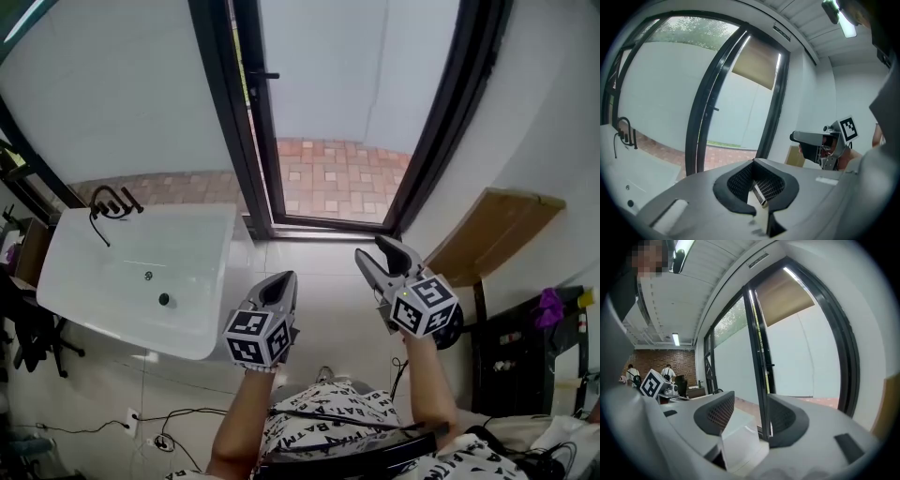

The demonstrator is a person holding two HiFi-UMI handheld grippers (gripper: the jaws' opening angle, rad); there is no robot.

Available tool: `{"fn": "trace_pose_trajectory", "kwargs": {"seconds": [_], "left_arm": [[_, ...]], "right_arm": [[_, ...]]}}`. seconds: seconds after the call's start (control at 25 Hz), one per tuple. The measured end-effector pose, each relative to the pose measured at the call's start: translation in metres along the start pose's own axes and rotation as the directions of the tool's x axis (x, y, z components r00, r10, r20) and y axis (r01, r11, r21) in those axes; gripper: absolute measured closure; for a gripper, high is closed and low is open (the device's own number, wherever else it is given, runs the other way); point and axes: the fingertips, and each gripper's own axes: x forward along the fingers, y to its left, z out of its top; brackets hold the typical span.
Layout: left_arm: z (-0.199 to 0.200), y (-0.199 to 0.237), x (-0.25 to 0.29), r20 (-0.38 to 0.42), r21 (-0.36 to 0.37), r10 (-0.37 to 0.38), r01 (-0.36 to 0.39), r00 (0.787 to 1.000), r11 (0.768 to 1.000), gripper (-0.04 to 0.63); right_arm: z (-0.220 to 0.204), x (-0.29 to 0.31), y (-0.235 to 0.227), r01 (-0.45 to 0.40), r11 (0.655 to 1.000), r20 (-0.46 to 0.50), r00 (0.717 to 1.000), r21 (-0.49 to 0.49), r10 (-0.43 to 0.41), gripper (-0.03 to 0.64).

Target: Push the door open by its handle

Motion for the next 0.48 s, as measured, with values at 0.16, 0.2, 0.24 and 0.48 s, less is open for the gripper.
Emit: {"fn": "trace_pose_trajectory", "kwargs": {"seconds": [0.16, 0.2, 0.24, 0.48], "left_arm": [[0.006, 0.007, 0.023, 0.011, 0.004, 0.036, -0.036, 0.999, 0.999, 0.611], [0.008, 0.008, 0.030, 0.013, 0.001, 0.042, -0.042, 0.999, 0.999, 0.611], [0.010, 0.010, 0.037, 0.014, -0.002, 0.049, -0.049, 0.999, 0.999, 0.611], [0.022, 0.039, 0.083, 0.020, -0.013, 0.087, -0.087, 0.996, 0.996, 0.611]], "right_arm": [[0.011, 0.022, -0.023, -0.037, 0.999, -0.009, 0.999, -0.032, 0.037, 0.383], [0.013, 0.030, -0.030, -0.051, 0.998, -0.015, 0.999, -0.037, 0.050, 0.383], [0.014, 0.038, -0.036, -0.067, 0.997, -0.023, 0.998, -0.044, 0.066, 0.383], [0.038, 0.117, -0.070, -0.160, 0.979, -0.057, 0.986, -0.124, 0.154, 0.383]]}}
